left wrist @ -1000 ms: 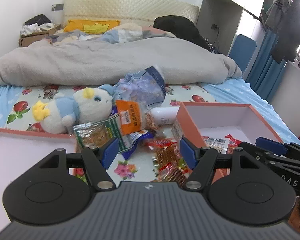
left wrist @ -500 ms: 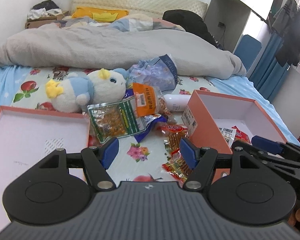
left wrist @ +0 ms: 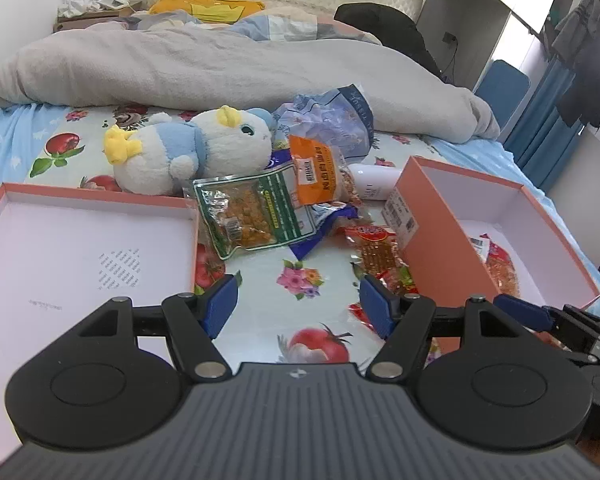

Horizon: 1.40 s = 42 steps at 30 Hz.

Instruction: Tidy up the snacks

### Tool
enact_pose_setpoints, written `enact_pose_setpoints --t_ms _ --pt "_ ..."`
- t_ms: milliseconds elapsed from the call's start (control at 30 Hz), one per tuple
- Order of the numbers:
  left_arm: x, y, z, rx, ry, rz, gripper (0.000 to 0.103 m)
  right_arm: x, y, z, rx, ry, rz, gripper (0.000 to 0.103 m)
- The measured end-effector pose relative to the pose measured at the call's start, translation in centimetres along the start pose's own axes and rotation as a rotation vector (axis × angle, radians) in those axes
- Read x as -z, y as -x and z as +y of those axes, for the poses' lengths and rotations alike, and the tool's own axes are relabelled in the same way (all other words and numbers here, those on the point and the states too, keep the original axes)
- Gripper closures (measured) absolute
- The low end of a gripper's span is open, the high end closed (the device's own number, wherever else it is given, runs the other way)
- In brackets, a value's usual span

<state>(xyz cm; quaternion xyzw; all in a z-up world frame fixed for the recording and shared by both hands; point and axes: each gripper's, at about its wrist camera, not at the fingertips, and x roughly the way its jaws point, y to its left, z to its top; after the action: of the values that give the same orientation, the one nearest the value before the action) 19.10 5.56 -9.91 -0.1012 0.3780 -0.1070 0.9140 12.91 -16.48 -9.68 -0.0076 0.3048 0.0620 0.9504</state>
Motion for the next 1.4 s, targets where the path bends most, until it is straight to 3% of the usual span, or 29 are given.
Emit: enact_pose_setpoints --t_ms 533,633,967,1267,1400 --pt "-1.8 -5.5 1.0 -0.033 0.016 0.064 0.028 0.8 -6.0 0.4 0.015 0.037 0.076 0.046" --pt "-2.2 -7.0 1.3 -0.048 0.017 0.077 0.021 1.0 -7.6 0.3 0.016 0.04 0.099 0.047" --pt "-4.5 -13.1 3.1 -0.073 -0.031 0.148 0.018 0.8 -12.1 0.2 0.076 0.076 0.15 0.047" --pt "-7.6 -17.9 3.6 -0.119 -0.25 0.183 0.018 0.7 -15.2 0.3 0.15 0.119 0.184 0.047" --pt "-7.8 -19.8 2.7 -0.159 -0.456 0.199 0.016 0.8 -15.4 0.5 0.18 0.162 0.167 0.047"
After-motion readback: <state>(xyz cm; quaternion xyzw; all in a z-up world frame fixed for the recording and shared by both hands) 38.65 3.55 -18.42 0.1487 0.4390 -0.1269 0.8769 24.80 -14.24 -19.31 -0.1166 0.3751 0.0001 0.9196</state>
